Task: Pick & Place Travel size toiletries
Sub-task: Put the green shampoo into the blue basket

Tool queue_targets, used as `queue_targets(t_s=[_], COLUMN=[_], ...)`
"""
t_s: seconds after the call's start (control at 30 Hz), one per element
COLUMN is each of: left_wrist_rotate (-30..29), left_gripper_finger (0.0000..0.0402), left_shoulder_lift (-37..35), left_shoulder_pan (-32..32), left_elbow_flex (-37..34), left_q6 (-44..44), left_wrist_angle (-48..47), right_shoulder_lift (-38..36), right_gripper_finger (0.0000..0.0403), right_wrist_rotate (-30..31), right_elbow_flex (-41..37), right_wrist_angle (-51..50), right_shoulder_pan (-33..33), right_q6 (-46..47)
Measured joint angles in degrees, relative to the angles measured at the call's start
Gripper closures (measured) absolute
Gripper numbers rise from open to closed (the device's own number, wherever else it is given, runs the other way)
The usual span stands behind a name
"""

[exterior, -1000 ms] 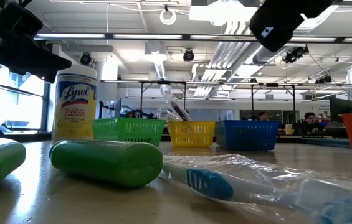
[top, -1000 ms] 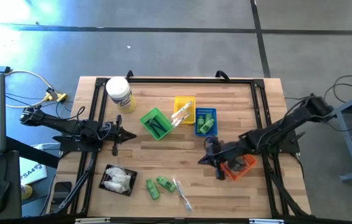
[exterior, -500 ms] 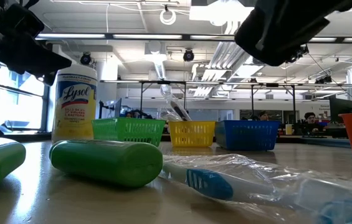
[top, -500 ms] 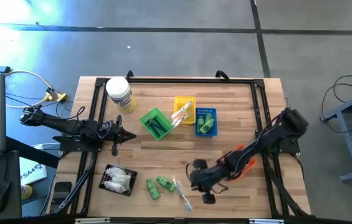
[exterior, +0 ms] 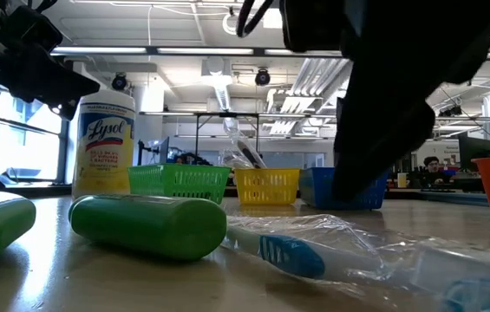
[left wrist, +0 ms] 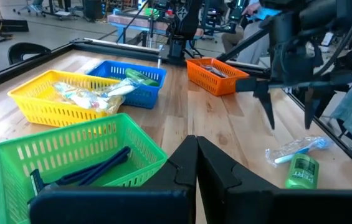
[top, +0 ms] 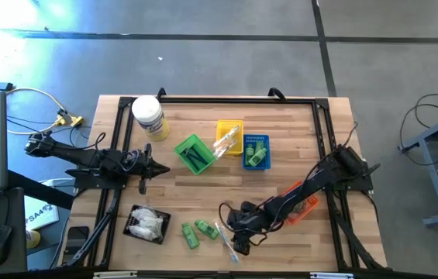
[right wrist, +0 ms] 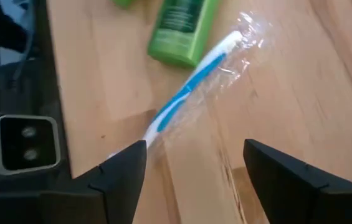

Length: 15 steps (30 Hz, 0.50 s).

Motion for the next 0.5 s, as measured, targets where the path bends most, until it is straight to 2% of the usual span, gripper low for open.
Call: queue_targets(t_s=[0.2,0.5], left_wrist_rotate=[0.0,-0.87], left_gripper_finger=[0.0401,0.0401], left_shoulder_lift=[0.01,0.0], left_shoulder_pan=[0.0,0.0], left_elbow_flex=[0.06,0.06], left_q6=[0.2,0.85], left_wrist_angle=[0.0,0.0], right_shoulder_lift=[2.59,2.72], right_gripper_finger=[0.014,0.014], right_wrist_rotate=[1.26,7.88], right_elbow_flex=[0.0,0.0], right_wrist_angle=[6.14,5.91], right_shoulder_pan=[0.0,0.07], right_q6=[0.64,0.18])
